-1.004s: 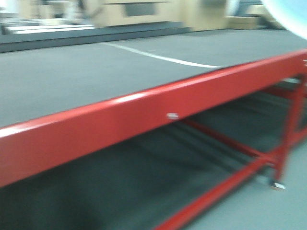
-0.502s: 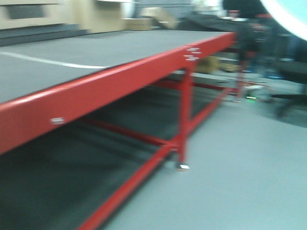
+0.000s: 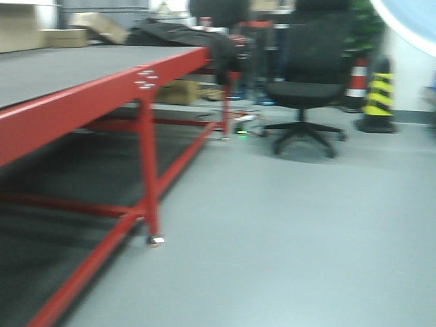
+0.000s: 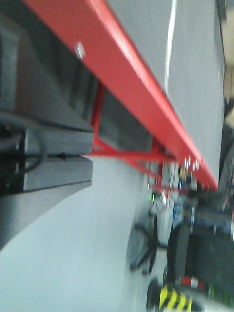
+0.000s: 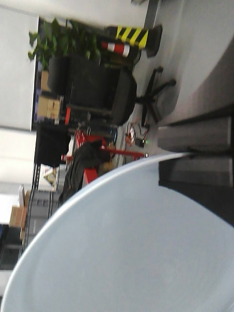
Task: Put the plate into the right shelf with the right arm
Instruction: 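Turn the base away from the table while holding the plate, then drive toward the shelf rack of blue bins carrying the plate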
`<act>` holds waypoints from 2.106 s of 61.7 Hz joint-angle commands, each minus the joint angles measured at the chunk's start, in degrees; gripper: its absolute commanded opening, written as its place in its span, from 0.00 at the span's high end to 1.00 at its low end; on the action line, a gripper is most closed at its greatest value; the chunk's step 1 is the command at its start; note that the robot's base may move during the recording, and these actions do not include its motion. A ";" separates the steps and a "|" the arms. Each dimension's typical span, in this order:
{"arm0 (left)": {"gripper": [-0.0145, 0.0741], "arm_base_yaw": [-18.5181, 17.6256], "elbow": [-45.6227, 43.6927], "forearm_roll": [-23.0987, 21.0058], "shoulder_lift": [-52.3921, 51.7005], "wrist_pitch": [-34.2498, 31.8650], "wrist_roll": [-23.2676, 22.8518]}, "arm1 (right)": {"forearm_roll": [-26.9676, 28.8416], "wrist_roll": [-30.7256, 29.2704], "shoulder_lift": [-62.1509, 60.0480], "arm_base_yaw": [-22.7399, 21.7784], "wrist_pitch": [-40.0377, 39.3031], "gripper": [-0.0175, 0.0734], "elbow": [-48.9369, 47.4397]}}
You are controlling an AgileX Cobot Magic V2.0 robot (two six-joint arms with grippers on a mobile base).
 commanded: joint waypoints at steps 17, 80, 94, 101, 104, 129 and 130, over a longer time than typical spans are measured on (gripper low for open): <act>0.98 -0.11 0.59 -0.47 -0.59 -5.16 -0.40 | 0.13 -0.56 0.45 -0.21 -5.54 0.75 -1.77; 0.98 -0.11 0.59 -0.47 -0.59 -5.16 -0.40 | 0.13 -0.56 0.45 -0.21 -5.54 0.75 -1.77; 0.98 -0.11 0.59 -0.47 -0.59 -5.16 -0.40 | 0.13 -0.56 0.45 -0.21 -5.54 0.75 -1.77; 0.98 -0.11 0.59 -0.47 -0.59 -5.16 -0.40 | 0.13 -0.56 0.45 -0.21 -5.54 0.75 -1.77; 0.98 -0.11 0.59 -0.47 -0.59 -5.16 -0.40 | 0.13 -0.56 0.45 -0.21 -5.54 0.75 -1.77; 0.98 -0.11 0.59 -0.47 -0.59 -5.16 -0.40 | 0.13 -0.56 0.45 -0.21 -5.54 0.75 -1.77; 0.98 -0.11 0.59 -0.47 -0.59 -5.16 -0.40 | 0.13 -0.56 0.45 -0.21 -5.54 0.75 -1.77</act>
